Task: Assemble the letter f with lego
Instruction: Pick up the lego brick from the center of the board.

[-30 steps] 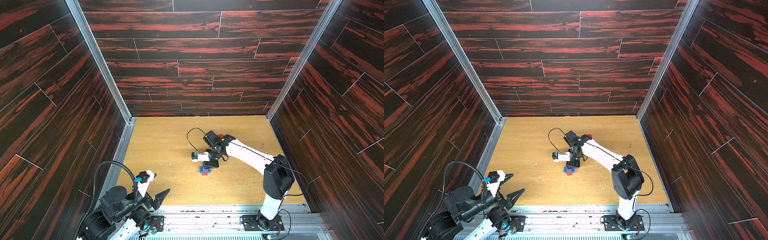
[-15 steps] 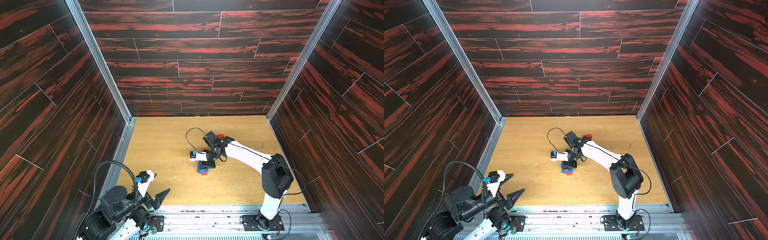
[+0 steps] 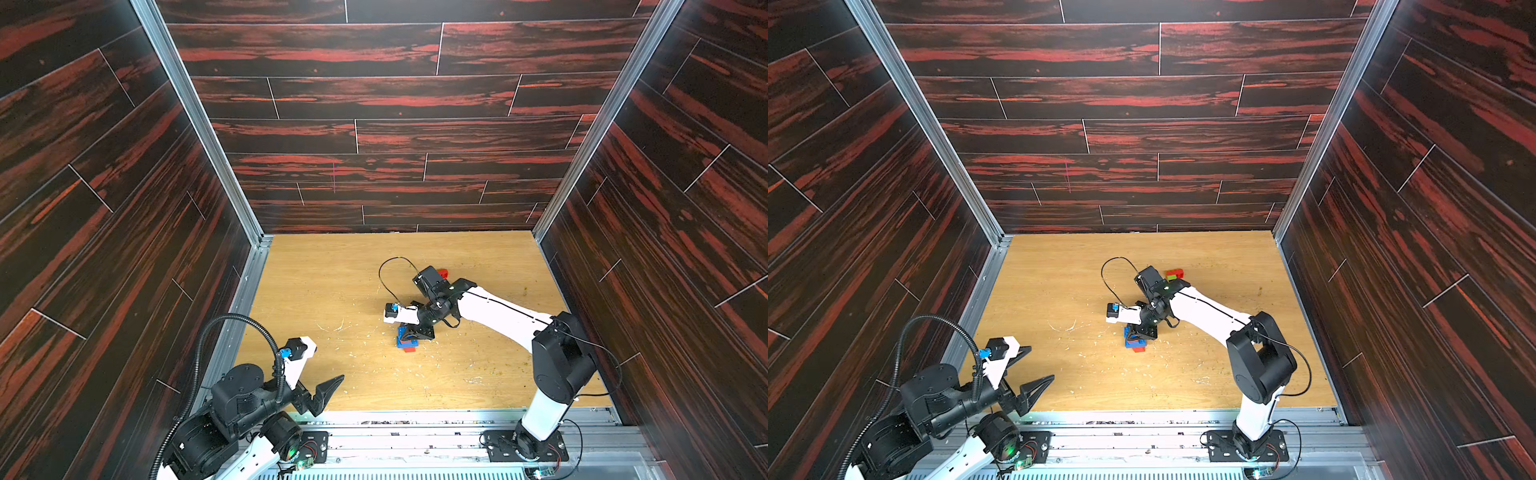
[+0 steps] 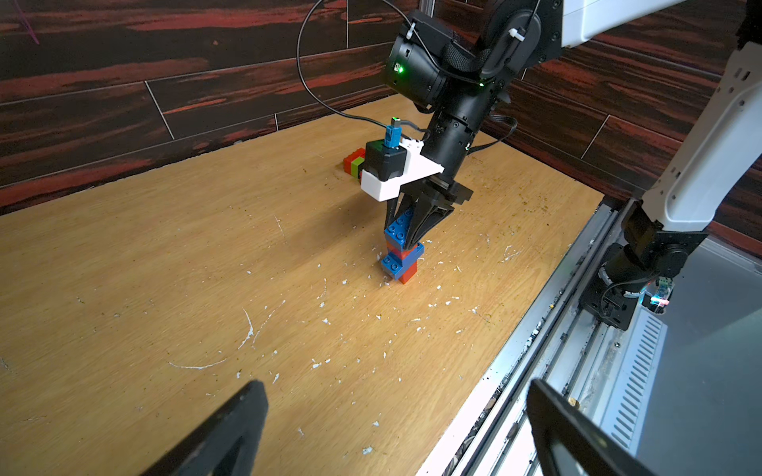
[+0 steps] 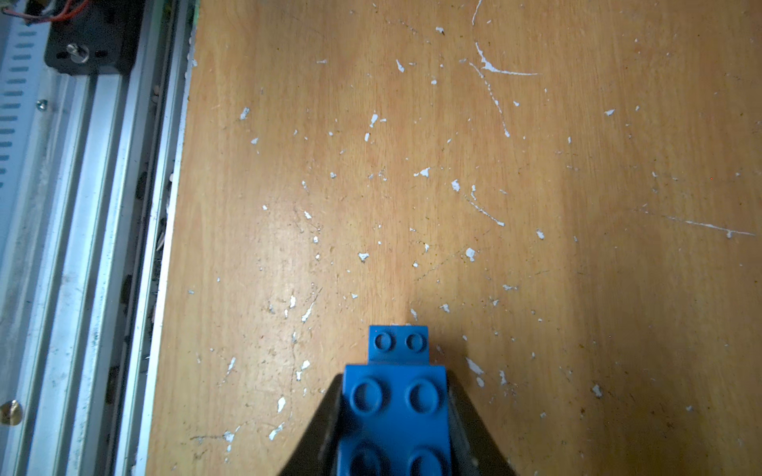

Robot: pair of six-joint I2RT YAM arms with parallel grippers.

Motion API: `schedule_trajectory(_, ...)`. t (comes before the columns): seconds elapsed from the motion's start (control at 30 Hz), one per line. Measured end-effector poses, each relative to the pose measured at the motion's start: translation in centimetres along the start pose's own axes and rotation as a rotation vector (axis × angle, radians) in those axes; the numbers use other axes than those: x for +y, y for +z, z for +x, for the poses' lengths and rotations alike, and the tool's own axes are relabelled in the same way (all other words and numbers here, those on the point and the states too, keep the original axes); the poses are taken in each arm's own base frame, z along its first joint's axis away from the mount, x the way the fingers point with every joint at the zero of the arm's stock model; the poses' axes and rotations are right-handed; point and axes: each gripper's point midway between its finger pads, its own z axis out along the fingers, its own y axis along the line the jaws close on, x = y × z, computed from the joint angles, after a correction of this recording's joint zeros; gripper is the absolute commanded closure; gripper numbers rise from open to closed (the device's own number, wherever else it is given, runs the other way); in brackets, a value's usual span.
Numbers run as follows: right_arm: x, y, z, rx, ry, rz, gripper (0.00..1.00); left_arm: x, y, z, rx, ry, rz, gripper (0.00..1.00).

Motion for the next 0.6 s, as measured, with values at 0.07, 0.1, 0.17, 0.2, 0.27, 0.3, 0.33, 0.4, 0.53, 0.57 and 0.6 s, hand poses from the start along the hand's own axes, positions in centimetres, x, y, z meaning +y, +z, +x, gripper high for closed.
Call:
schedule_trajectory(0.07,0.45,-0.28,0.29,-0.007,0.006,-0.009,0.66,0.0,0.0,0.0,0.0,0.0,0.0,0.0)
schedule_trajectory(0.1,0.73,-0.42,0.46,-0.01,0.01,-0.017,0.66,0.0,0.0,0.0,0.0,0.0,0.0,0.0)
schedule_trajectory(0.17,1.05,-0.61,0.61,-0.02,0.014,-0.029,0.66,0.0,0.0,0.0,0.0,0.0,0.0,0.0)
schedule_trajectory(0.2,1.12,-0.66,0.65,-0.026,0.015,-0.035,0.66,0.0,0.0,0.0,0.0,0.0,0.0,0.0)
schedule_trajectory(0.27,1.08,-0.76,0.65,-0.036,0.015,-0.04,0.66,0.0,0.0,0.0,0.0,0.0,0.0,0.0)
schedule_trajectory(0.3,1.08,-0.81,0.64,-0.039,0.014,-0.041,0.66,0.0,0.0,0.0,0.0,0.0,0.0,0.0)
schedule_trajectory(0.33,1.08,-0.83,0.61,-0.042,0.011,-0.043,0.66,0.0,0.0,0.0,0.0,0.0,0.0,0.0)
schedule_trajectory(0.4,1.03,-0.87,0.58,-0.047,0.003,-0.043,0.66,0.01,0.0,0.0,0.0,0.0,0.0,0.0)
schedule_trajectory(0.53,0.76,-0.63,0.08,-0.083,-0.025,-0.034,0.66,0.01,0.0,0.0,0.0,0.0,-0.001,0.0)
schedule_trajectory(0.57,0.68,-0.54,-0.07,-0.093,-0.033,-0.031,0.66,0.01,0.0,0.0,0.0,0.0,-0.001,0.0)
schedule_trajectory(0.6,0.61,-0.47,-0.25,-0.106,-0.041,-0.03,0.66,0.01,0.0,0.0,0.0,0.0,-0.001,0.0)
